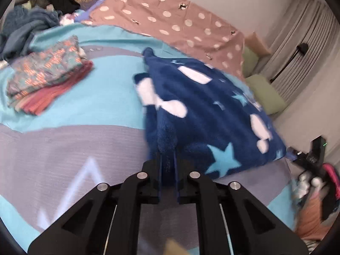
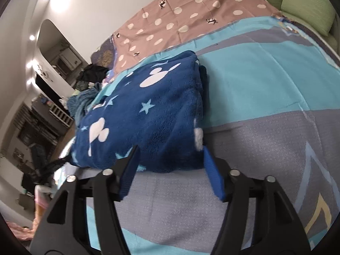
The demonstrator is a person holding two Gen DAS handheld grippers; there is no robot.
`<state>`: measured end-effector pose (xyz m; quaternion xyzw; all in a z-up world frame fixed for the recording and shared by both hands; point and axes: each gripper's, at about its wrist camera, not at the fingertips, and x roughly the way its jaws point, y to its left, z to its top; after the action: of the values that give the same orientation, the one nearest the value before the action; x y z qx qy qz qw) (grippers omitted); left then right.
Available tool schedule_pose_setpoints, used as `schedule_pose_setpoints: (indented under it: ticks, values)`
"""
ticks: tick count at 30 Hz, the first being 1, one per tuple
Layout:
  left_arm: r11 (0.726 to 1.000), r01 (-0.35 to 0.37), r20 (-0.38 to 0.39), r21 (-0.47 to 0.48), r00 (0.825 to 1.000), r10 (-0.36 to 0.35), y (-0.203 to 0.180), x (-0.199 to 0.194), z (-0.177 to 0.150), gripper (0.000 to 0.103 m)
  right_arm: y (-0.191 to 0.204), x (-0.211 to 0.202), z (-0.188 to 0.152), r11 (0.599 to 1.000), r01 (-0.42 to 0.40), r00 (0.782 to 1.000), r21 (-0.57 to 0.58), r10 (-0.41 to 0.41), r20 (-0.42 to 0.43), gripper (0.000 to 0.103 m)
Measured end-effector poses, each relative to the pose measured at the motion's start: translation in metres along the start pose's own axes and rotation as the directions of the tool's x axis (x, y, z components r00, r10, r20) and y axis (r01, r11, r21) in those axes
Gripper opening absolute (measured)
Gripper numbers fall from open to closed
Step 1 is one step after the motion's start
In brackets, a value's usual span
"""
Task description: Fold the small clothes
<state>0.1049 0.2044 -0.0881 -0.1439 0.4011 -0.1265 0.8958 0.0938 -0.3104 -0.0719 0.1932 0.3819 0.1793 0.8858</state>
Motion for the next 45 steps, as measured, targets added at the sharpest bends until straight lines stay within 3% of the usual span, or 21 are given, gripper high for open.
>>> schedule_pose_setpoints:
  ticks: [3,6,10,11,14,18,19,20,21,22,24,25,27,30,33,35,37,40,41,43,45]
  values:
    - [1.000,-0.018,-0.023,0.009,1.000,0.019,0.002,0.005,-0.008,0.010,-0.005,-0.004,-0.004,1.000,-0.001,1.000,0.019,0.001,0.008,0.063]
    - [0.998,-0.063,0.005,0.020,0.998,0.063,-0.003,-0.005,-0.006,0.010,-0.017,-0.009,-0.009,0.998,0.025,1.000,0.059,-0.025,0.013,0.063]
    - [0.981,-0.192,0.077,0.031,0.979,0.189,-0.015,-0.026,0.004,0.016,-0.029,-0.011,-0.018,0.995,-0.008,1.000,0.096,0.008,0.001,0.063]
    - [0.985,-0.174,0.101,0.020,0.980,0.171,-0.019,-0.033,0.008,0.018,-0.029,-0.010,-0.019,0.995,-0.014,1.000,0.098,0.014,-0.004,0.063]
    - [0.997,-0.066,0.129,0.036,0.990,0.060,-0.045,-0.040,0.020,0.042,-0.031,-0.002,-0.023,0.993,-0.043,0.999,0.111,0.045,-0.018,0.063]
    - [0.981,0.043,0.062,0.191,0.997,-0.056,-0.106,-0.013,0.022,0.047,-0.032,0.008,-0.013,0.989,-0.071,0.997,0.127,0.073,-0.008,0.064]
    - [0.974,0.066,0.035,0.216,0.997,-0.075,-0.118,-0.001,0.021,0.054,-0.030,0.010,-0.009,0.991,-0.075,0.997,0.111,0.075,0.005,0.064]
    - [0.967,0.094,-0.005,0.238,0.995,-0.096,-0.130,0.016,0.019,0.058,-0.027,0.010,-0.006,0.994,-0.066,0.998,0.082,0.064,0.025,0.059]
    - [0.962,0.106,-0.050,0.251,0.994,-0.097,-0.138,0.035,0.014,0.059,-0.025,0.011,-0.004,0.998,-0.018,0.999,0.053,0.017,0.034,0.019]
    - [0.963,0.074,-0.126,0.258,0.991,-0.042,-0.143,0.064,0.006,0.059,-0.027,0.011,-0.003,0.998,0.009,1.000,0.056,-0.010,0.027,0.015]
    - [0.957,0.017,-0.153,0.291,0.988,0.029,-0.148,0.087,-0.013,0.059,-0.037,0.010,-0.005,0.995,0.014,1.000,0.095,-0.015,0.013,0.014]
    - [0.940,-0.012,-0.116,0.340,0.992,0.054,-0.156,0.085,-0.019,0.059,-0.042,0.011,-0.009,0.995,0.013,1.000,0.097,-0.013,-0.005,0.014]
    - [0.915,-0.034,-0.124,0.403,0.988,0.091,-0.166,0.077,-0.024,0.059,-0.049,0.015,-0.016,0.996,-0.016,0.999,0.087,0.020,-0.044,0.015]
    - [0.921,0.008,-0.149,0.390,0.987,0.055,-0.173,0.060,-0.016,0.059,-0.046,0.010,-0.014,0.997,-0.059,0.996,0.053,0.062,-0.060,0.021]
    - [0.912,0.103,-0.110,0.397,0.992,-0.064,-0.199,0.036,-0.005,0.059,-0.047,-0.004,0.004,0.996,-0.077,0.996,0.040,0.079,-0.050,0.025]
    - [0.889,0.194,-0.116,0.415,0.980,-0.160,-0.224,0.033,-0.001,0.059,-0.055,-0.017,0.025,0.996,-0.078,0.997,0.044,0.079,-0.012,0.028]
    - [0.858,0.290,-0.167,0.423,0.956,-0.241,-0.249,0.047,0.004,0.059,-0.060,-0.020,0.044,0.996,-0.075,0.997,0.044,0.075,-0.004,0.028]
    - [0.827,0.353,-0.233,0.439,0.933,-0.274,-0.288,0.084,0.002,0.059,-0.072,-0.007,0.066,0.990,-0.117,0.992,0.072,0.120,-0.038,0.029]
    - [0.809,0.390,-0.273,0.440,0.916,-0.293,-0.303,0.101,-0.001,0.059,-0.076,-0.002,0.068,0.986,-0.140,0.988,0.090,0.145,-0.055,0.029]
    - [0.788,0.430,-0.342,0.442,0.892,-0.295,-0.325,0.128,-0.009,0.059,-0.083,0.015,0.060,0.966,-0.214,0.970,0.143,0.227,-0.087,0.029]
    - [0.768,0.456,-0.414,0.450,0.868,-0.273,-0.343,0.154,-0.027,0.059,-0.086,0.024,0.050,0.960,-0.236,0.963,0.149,0.252,-0.097,0.029]
